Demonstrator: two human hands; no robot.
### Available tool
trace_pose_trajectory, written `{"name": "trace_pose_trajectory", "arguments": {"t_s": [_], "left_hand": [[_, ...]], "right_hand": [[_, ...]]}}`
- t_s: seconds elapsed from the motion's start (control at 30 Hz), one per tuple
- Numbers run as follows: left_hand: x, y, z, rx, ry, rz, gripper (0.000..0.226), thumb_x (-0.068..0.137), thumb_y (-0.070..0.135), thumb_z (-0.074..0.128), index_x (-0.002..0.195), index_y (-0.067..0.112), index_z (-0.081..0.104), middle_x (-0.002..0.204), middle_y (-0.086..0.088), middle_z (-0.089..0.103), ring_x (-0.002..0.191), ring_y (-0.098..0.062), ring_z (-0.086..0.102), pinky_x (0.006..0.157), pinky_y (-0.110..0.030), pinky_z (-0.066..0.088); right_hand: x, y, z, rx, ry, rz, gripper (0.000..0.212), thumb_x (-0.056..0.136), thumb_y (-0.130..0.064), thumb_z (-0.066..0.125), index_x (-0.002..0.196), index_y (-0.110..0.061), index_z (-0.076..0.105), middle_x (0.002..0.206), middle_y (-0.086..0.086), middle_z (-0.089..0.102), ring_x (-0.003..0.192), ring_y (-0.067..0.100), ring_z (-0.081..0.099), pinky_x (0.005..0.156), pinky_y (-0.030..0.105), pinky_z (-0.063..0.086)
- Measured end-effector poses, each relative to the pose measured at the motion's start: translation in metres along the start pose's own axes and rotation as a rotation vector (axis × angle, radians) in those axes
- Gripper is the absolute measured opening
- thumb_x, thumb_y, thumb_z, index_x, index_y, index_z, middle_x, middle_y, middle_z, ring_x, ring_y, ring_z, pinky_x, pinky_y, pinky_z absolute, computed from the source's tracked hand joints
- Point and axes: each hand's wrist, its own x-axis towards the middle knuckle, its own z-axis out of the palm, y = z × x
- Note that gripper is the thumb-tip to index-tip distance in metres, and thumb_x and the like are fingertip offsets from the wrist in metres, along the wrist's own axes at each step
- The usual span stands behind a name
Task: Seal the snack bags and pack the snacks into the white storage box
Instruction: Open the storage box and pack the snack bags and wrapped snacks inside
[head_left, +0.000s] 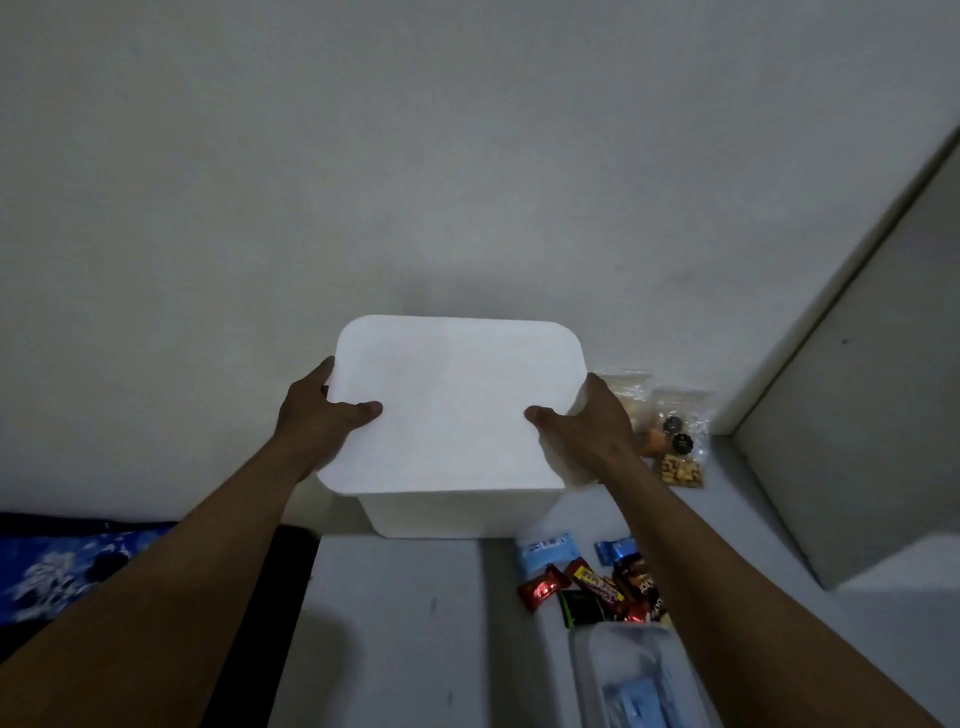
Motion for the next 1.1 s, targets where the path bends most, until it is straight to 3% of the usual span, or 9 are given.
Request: {"name": "trace_pose_trajectory", "arguments": {"t_s": [0.13, 0.33, 0.4, 0.47, 0.6, 0.7, 0.83, 1.1], "left_hand": [[-0.043, -0.005, -0.026, -0.022, -0.036, 0.035, 0.072, 0.073, 0.012, 0.085, 0.137, 0.019, 0.053, 0.104, 0.001, 0.06, 0.095, -0.021, 0.059, 0.082, -0.03, 0.043], [-0.106, -0.028, -0.055, -0.039, -0.066, 0.043, 0.061, 0.074, 0.01, 0.084, 0.128, 0.024, 0.059, 0.095, 0.008, 0.063, 0.095, -0.022, 0.062, 0.069, -0.026, 0.045], [-0.124, -0.042, -0.061, -0.049, -0.09, 0.027, 0.058, 0.073, 0.009, 0.084, 0.121, 0.028, 0.059, 0.097, 0.006, 0.065, 0.095, -0.022, 0.063, 0.069, -0.026, 0.047], [-0.139, -0.06, -0.065, -0.056, -0.111, 0.003, 0.059, 0.072, 0.008, 0.085, 0.121, 0.028, 0.06, 0.103, 0.001, 0.066, 0.096, -0.023, 0.063, 0.078, -0.03, 0.05], [-0.163, -0.097, -0.066, -0.067, -0.152, -0.072, 0.058, 0.071, 0.004, 0.085, 0.122, 0.02, 0.062, 0.105, -0.002, 0.067, 0.097, -0.024, 0.064, 0.083, -0.034, 0.051], [-0.173, -0.129, -0.062, -0.049, -0.161, -0.139, 0.059, 0.073, 0.004, 0.083, 0.127, 0.015, 0.061, 0.112, -0.005, 0.067, 0.097, -0.024, 0.064, 0.084, -0.035, 0.052], [-0.177, -0.178, -0.051, 0.016, -0.175, -0.204, 0.068, 0.069, 0.015, 0.087, 0.131, 0.02, 0.059, 0.118, -0.004, 0.068, 0.104, -0.027, 0.066, 0.093, -0.045, 0.053], [-0.173, -0.254, -0.018, 0.177, -0.194, -0.239, 0.092, 0.055, 0.044, 0.086, 0.137, 0.022, 0.051, 0.124, -0.004, 0.065, 0.111, -0.029, 0.062, 0.098, -0.051, 0.05]], "right_hand": [[-0.051, -0.011, -0.009, -0.021, 0.004, 0.015, 0.082, 0.074, -0.043, 0.083, 0.139, -0.01, 0.045, 0.136, 0.01, 0.056, 0.119, 0.03, 0.056, 0.079, 0.034, 0.047], [-0.136, -0.004, -0.015, 0.021, -0.011, 0.031, 0.056, 0.076, -0.028, 0.085, 0.121, -0.006, 0.061, 0.119, 0.008, 0.067, 0.09, 0.016, 0.054, 0.059, 0.019, 0.041], [-0.161, 0.005, -0.008, 0.013, -0.009, 0.061, 0.059, 0.074, -0.031, 0.085, 0.122, -0.008, 0.06, 0.116, 0.003, 0.065, 0.095, 0.019, 0.058, 0.068, 0.025, 0.046], [-0.181, 0.016, 0.001, -0.027, -0.005, 0.117, 0.067, 0.07, -0.037, 0.086, 0.124, -0.009, 0.058, 0.123, 0.007, 0.064, 0.106, 0.027, 0.06, 0.079, 0.033, 0.05], [-0.209, 0.035, 0.019, -0.079, -0.033, 0.194, 0.069, 0.071, -0.036, 0.086, 0.125, -0.004, 0.056, 0.126, 0.014, 0.062, 0.112, 0.03, 0.059, 0.077, 0.029, 0.041], [-0.22, 0.053, 0.035, -0.095, -0.064, 0.235, 0.069, 0.07, -0.035, 0.087, 0.124, -0.005, 0.054, 0.127, 0.014, 0.061, 0.112, 0.03, 0.058, 0.079, 0.03, 0.043], [-0.227, 0.08, 0.062, -0.084, -0.091, 0.284, 0.074, 0.072, -0.03, 0.087, 0.131, -0.006, 0.05, 0.131, 0.012, 0.058, 0.117, 0.029, 0.057, 0.086, 0.032, 0.044], [-0.233, 0.141, 0.111, -0.219, -0.158, 0.334, 0.075, 0.081, -0.037, 0.078, 0.139, -0.008, 0.041, 0.138, 0.01, 0.052, 0.124, 0.027, 0.053, 0.094, 0.034, 0.044]]}}
